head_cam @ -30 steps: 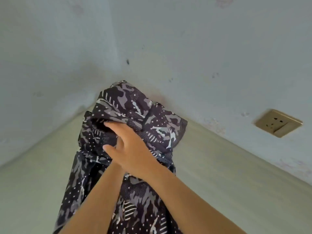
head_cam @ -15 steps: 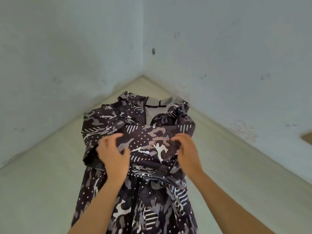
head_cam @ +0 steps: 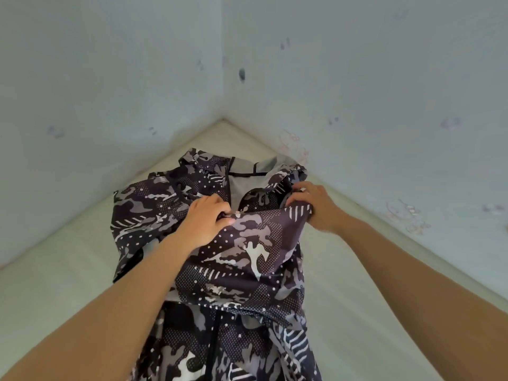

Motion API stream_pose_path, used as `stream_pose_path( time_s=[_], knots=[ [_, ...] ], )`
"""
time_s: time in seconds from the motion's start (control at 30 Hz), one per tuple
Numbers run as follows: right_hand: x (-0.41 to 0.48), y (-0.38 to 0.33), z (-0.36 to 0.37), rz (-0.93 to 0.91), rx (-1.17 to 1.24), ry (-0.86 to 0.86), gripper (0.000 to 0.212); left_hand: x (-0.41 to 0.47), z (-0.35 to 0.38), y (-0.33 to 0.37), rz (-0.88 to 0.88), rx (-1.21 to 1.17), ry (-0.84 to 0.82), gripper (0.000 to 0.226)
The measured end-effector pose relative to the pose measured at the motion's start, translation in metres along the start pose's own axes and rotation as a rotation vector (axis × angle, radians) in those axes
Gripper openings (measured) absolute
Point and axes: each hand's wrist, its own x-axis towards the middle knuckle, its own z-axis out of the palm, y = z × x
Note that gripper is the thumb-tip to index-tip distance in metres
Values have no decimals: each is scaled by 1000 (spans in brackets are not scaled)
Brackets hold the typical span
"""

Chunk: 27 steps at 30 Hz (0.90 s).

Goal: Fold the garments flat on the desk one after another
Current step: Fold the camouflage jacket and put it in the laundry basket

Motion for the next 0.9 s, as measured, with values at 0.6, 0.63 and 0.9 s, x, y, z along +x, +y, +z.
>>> stream_pose_path(
  time_s=[0.6, 0.63, 0.9],
  knots=[
    [-26, -59, 55, 218, 113, 494, 24, -35, 24, 30, 287, 205, 241, 33],
    [-40, -68, 71, 174, 99, 378, 34, -38, 35, 30, 293, 257, 136, 42],
    [-78, -39, 109, 183, -336, -170, 60, -52, 71, 8, 61, 337, -99, 68]
  ],
)
